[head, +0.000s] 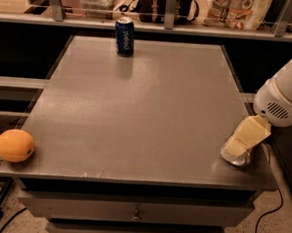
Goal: Move orange can near orange
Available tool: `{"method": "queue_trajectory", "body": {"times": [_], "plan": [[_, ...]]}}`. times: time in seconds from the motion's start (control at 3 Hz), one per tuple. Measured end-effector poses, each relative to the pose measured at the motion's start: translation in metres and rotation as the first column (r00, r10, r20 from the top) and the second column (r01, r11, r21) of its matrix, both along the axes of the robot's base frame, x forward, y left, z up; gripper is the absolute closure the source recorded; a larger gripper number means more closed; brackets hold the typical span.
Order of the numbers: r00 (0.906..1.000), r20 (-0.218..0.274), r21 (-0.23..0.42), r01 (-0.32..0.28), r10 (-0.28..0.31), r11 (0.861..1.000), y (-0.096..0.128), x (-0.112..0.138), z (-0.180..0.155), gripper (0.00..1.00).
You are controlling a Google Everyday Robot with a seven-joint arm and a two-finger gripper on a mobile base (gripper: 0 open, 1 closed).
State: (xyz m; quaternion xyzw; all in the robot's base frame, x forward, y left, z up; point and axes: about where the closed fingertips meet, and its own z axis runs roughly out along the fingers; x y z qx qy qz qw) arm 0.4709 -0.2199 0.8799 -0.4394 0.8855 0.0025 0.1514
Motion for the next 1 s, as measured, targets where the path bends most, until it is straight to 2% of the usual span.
{"method": "queue_trajectory", "body": {"times": [0.33, 0.67, 1.0], "plan": [[0.9989, -0.047, 0.002, -0.002, 0.002, 1.0, 0.003, 0.0, -0.024, 0.0], [0.9961, -0.089, 0.012, 0.003, -0.002, 1.0, 0.001, -0.003, -0.039, 0.15], [0.9951, -0.099, -0.007, -0.001, 0.001, 1.0, -0.001, -0.005, -0.036, 0.38]]}}
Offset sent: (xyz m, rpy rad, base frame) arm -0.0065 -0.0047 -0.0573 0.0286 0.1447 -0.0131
